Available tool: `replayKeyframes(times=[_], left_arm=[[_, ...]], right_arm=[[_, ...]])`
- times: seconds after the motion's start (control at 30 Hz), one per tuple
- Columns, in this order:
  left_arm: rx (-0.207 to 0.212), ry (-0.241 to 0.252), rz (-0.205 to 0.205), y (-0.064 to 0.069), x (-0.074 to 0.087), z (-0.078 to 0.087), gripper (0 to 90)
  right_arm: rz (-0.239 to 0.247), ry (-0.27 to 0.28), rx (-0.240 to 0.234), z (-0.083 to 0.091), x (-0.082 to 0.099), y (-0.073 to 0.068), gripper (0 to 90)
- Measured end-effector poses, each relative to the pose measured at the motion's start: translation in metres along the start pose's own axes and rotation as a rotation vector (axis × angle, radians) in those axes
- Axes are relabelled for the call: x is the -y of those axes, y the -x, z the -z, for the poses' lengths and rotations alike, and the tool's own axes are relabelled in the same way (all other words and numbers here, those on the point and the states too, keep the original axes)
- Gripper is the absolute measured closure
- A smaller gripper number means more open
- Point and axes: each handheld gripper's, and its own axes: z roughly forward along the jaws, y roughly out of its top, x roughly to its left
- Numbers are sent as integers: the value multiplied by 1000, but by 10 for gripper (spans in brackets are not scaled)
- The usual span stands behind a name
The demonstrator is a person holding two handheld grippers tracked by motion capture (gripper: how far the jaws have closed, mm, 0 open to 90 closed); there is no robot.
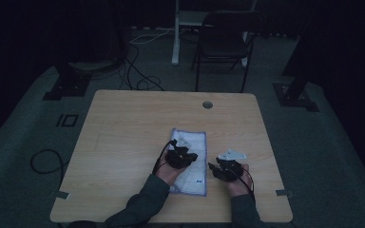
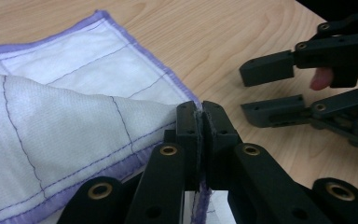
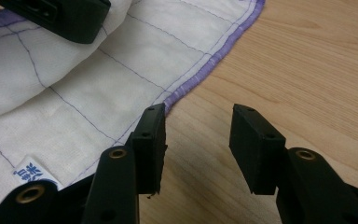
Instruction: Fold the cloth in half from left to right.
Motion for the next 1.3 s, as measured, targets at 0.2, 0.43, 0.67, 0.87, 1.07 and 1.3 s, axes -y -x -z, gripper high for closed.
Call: replayKeyframes(times=[0.2, 0.43, 0.67, 0.87, 1.07, 1.3], left_arm=[[13, -7, 3, 0, -1, -5, 857], [32, 64, 8, 0, -6, 16, 755], [-36, 102, 4, -10, -4, 42, 751], [-132, 101, 34, -34, 8, 56, 721], [-204, 97, 85, -62, 18, 61, 708], [-202, 62, 123, -79, 25, 49, 683]], right_arm=[[1, -2, 3, 0, 0, 0, 561], [2, -1, 3, 0, 0, 0, 560], [6, 3, 4, 0, 0, -1, 560], [1, 12, 6, 2, 0, -2, 560], [13, 33, 2, 4, -2, -7, 561], [14, 34, 3, 4, -2, -8, 561]])
